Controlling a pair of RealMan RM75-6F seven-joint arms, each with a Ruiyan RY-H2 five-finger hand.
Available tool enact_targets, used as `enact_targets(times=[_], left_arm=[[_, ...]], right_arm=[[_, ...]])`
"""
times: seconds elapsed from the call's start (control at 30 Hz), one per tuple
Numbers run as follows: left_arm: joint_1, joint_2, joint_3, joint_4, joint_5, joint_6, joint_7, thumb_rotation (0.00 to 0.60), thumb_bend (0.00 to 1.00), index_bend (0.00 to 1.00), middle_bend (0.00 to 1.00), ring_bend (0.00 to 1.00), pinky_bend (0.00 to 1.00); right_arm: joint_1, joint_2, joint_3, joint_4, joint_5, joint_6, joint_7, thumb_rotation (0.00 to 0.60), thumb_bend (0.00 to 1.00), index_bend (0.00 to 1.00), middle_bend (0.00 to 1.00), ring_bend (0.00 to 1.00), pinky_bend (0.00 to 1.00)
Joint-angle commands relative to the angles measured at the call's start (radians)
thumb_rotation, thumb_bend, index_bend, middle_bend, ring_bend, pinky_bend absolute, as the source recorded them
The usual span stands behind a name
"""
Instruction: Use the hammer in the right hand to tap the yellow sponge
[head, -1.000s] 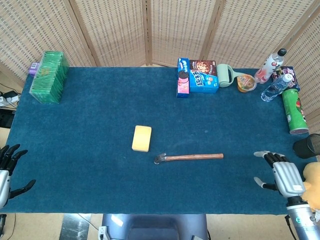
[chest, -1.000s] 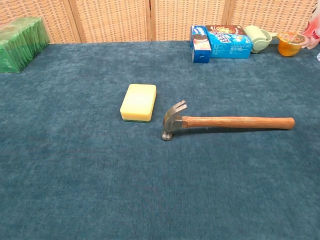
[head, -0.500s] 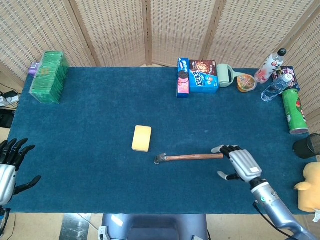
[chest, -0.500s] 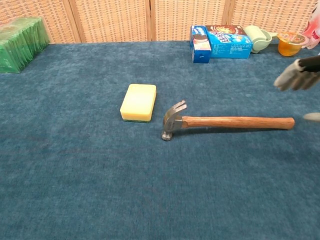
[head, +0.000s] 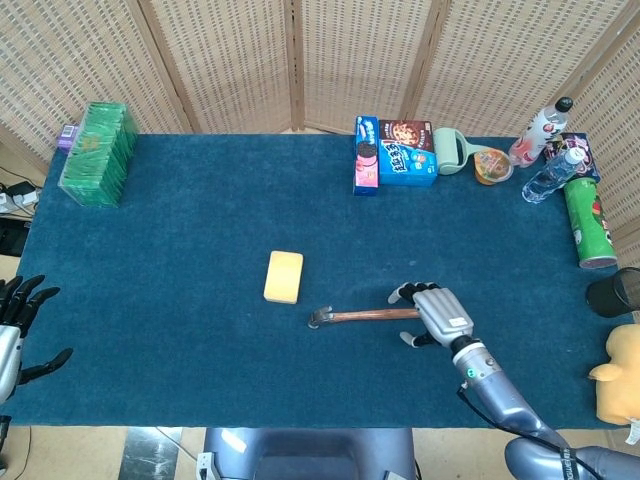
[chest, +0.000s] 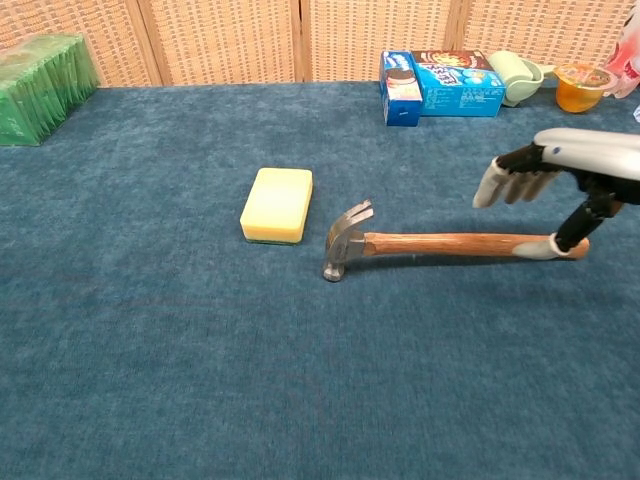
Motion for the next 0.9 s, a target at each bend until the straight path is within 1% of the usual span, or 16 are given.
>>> enact_targets(times=[0.03,0.2,0.3,0.5,0.6,0.7,0.77,0.87,0.9], left_arm=[[-0.005,-0.003,-0.004,0.017,-0.011,-0.008,-0.019,0.600,0.18,0.18,0.10,0.00,0.00],[-0.006,-0.003,-0.007,0.049,-0.030,-0.014,-0.058,0.600,0.18,0.18,0.10,0.00,0.00],[-0.003,-0.003,-0.008,0.067,-0.038,-0.011,-0.078,0.600,0.18,0.18,0.10,0.00,0.00],[0.005,-0.003,-0.008,0.098,-0.052,-0.006,-0.117,0.600,0.18,0.18,0.10,0.00,0.00],[0.010,-0.003,-0.007,0.113,-0.055,0.000,-0.135,0.600,0.18,0.18,0.10,0.00,0.00],[0.015,-0.003,-0.007,0.125,-0.057,0.008,-0.152,0.600,0.18,0.18,0.10,0.00,0.00],[0.020,-0.001,-0.007,0.131,-0.058,0.015,-0.162,0.600,0.18,0.18,0.10,0.00,0.00],[0.030,0.002,-0.007,0.139,-0.059,0.030,-0.176,0.600,0.18,0.18,0.10,0.00,0.00],[0.034,0.003,-0.007,0.143,-0.061,0.035,-0.181,0.600,0.18,0.18,0.10,0.00,0.00]], right_arm=[[0.049,-0.061,0.008,0.036,0.084,-0.014,-0.081,0.600,0.31,0.33,0.29,0.27,0.24],[0.107,-0.136,0.009,0.081,0.200,-0.015,-0.182,0.600,0.31,0.37,0.30,0.28,0.24],[0.130,-0.166,0.006,0.099,0.247,-0.008,-0.222,0.600,0.31,0.38,0.31,0.29,0.25],[0.167,-0.216,0.000,0.133,0.314,0.005,-0.275,0.600,0.32,0.41,0.33,0.31,0.26],[0.181,-0.237,0.000,0.146,0.339,0.012,-0.292,0.600,0.33,0.47,0.37,0.35,0.29],[0.197,-0.260,0.005,0.157,0.357,0.019,-0.301,0.600,0.32,0.58,0.46,0.46,0.37],[0.208,-0.277,0.010,0.165,0.369,0.021,-0.304,0.600,0.31,0.66,0.53,0.54,0.44],[0.223,-0.309,0.021,0.185,0.379,0.034,-0.307,0.600,0.28,0.75,0.68,0.72,0.59],[0.226,-0.321,0.028,0.191,0.379,0.040,-0.300,0.600,0.27,0.77,0.71,0.75,0.63]])
